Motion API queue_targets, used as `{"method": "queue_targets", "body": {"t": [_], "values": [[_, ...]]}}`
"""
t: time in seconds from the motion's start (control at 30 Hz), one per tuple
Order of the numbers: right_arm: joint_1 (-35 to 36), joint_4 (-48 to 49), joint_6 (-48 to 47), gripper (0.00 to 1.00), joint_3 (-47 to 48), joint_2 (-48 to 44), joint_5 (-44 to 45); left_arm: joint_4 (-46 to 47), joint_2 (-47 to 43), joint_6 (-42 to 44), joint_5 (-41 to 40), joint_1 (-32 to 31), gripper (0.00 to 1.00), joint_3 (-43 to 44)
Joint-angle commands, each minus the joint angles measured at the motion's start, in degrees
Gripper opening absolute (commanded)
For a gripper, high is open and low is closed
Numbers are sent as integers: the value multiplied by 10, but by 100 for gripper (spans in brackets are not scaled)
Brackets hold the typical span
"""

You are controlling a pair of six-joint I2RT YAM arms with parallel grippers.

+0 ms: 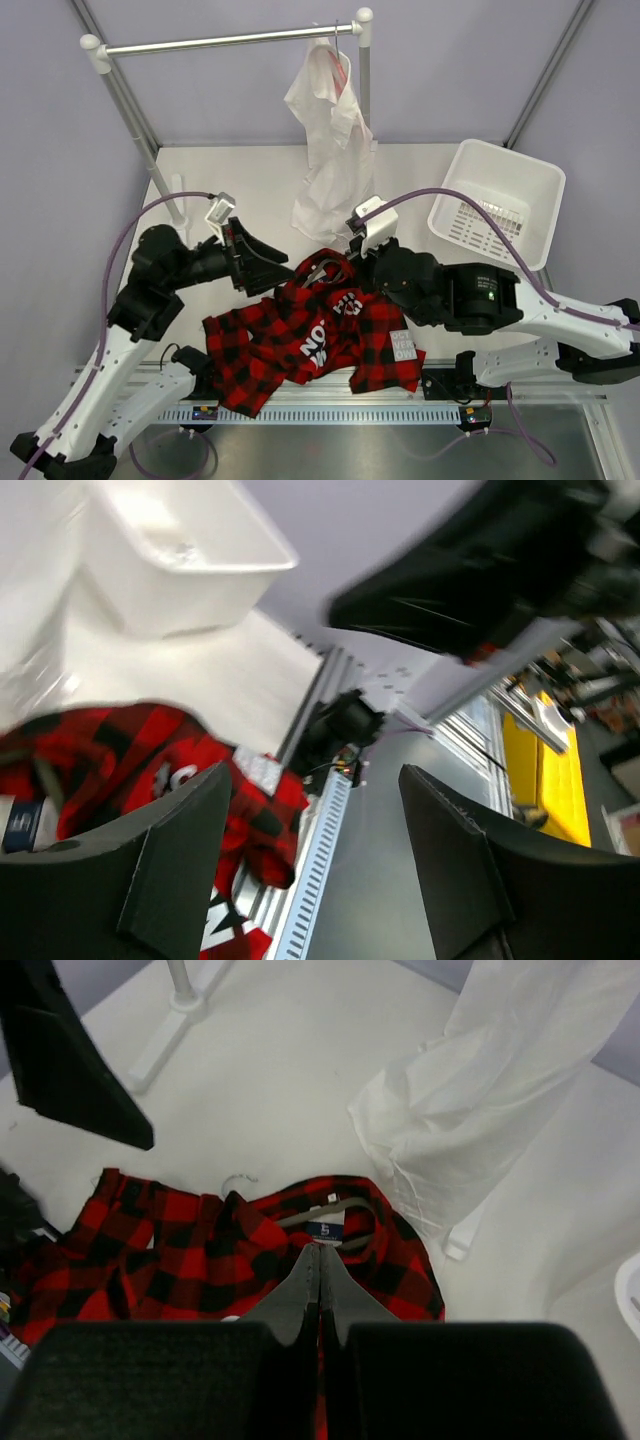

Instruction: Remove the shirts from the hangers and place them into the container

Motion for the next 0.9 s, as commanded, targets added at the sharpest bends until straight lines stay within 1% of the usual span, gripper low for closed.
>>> {"method": "queue_targets", "body": {"t": [0.0, 0.03, 0.07, 0.1, 0.13, 0.17, 0.2, 0.23, 0.3, 0.4, 0.43, 0.47, 0.5, 0.53, 0.6, 0.7, 0.8, 0.87], "values": [[-9, 56, 80, 9, -60, -32, -24, -74, 35, -19, -146, -8, 72, -68], [-21, 62, 92, 17, -71, -37, -43, -92, 54, -39, -195, -8, 70, -82], [-29, 73, 102, 25, -85, -37, -70, -92, 62, -49, -211, -9, 69, -96], [-38, 86, 112, 42, -116, -36, -135, -90, 67, -56, -235, -15, 68, -121], [-59, 98, 119, 48, -130, -23, -160, -86, 67, -65, -252, -20, 68, -129], [-67, 117, 126, 49, -143, -12, -176, -92, 63, -70, -270, -22, 71, -134], [-73, 132, 135, 50, -170, -3, -201, -97, 56, -72, -289, -22, 73, -140], [-88, 151, 141, 51, -182, 19, -215, -105, 49, -78, -328, -23, 73, -140], [-108, 187, 162, 51, -204, 43, -269, -118, 19, -86, -364, -22, 77, -139], [-144, 221, 184, 55, -223, 83, -303, -137, -12, -89, -378, -22, 80, -131], [-159, 227, 190, 60, -229, 100, -320, -150, -13, -85, -384, -22, 80, -114], [-190, 241, 203, 64, -236, 108, -337, -164, -14, -81, -390, -23, 80, -106], [-206, 249, 211, 67, -252, 114, -371, -184, -19, -78, -397, -22, 82, -101], [-219, 262, 218, 70, -260, 129, -381, -189, -23, -76, -398, -22, 82, -97], [-247, 270, 239, 71, -283, 144, -392, -199, -32, -77, -401, -22, 83, -96], [-255, 271, 258, 71, -294, 187, -382, -202, -50, -79, -401, -22, 84, -101], [-255, 291, 265, 71, -285, 244, -391, -202, -64, -81, -394, -21, 85, -101], [-256, 290, 264, 71, -255, 303, -392, -206, -75, -83, -393, -22, 85, -99]]}}
